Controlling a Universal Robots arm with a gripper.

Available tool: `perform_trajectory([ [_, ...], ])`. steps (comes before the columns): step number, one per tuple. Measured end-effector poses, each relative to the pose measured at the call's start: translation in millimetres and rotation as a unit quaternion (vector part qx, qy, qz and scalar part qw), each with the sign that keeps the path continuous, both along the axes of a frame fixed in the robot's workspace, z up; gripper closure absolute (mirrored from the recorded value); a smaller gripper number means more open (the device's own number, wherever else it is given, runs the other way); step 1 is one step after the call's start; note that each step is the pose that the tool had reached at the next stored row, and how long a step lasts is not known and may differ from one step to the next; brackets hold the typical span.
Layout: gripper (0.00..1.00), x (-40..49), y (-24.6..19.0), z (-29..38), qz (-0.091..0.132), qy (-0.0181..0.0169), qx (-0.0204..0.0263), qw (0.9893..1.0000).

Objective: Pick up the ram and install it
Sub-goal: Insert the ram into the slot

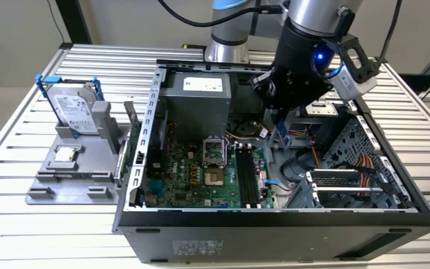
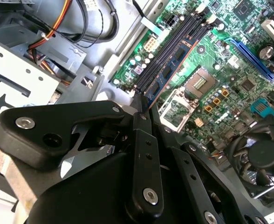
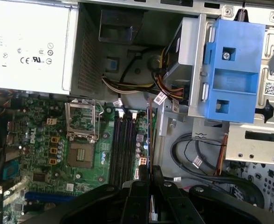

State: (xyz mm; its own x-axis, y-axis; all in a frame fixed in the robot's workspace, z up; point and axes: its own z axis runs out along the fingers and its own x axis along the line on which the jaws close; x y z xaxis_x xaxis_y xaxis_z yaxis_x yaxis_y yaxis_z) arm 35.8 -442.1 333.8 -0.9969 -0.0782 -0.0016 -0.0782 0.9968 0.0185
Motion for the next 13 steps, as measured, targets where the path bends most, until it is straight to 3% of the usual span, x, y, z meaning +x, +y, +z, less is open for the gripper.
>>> perform_trajectory([
  [8, 1.00, 0.0, 0.0, -8.2, -0.002, 0.0000, 0.0000, 1.0000],
  [13, 1.00, -0.1, 0.0, -13.5, -0.017, 0.0000, 0.0000, 0.9999],
])
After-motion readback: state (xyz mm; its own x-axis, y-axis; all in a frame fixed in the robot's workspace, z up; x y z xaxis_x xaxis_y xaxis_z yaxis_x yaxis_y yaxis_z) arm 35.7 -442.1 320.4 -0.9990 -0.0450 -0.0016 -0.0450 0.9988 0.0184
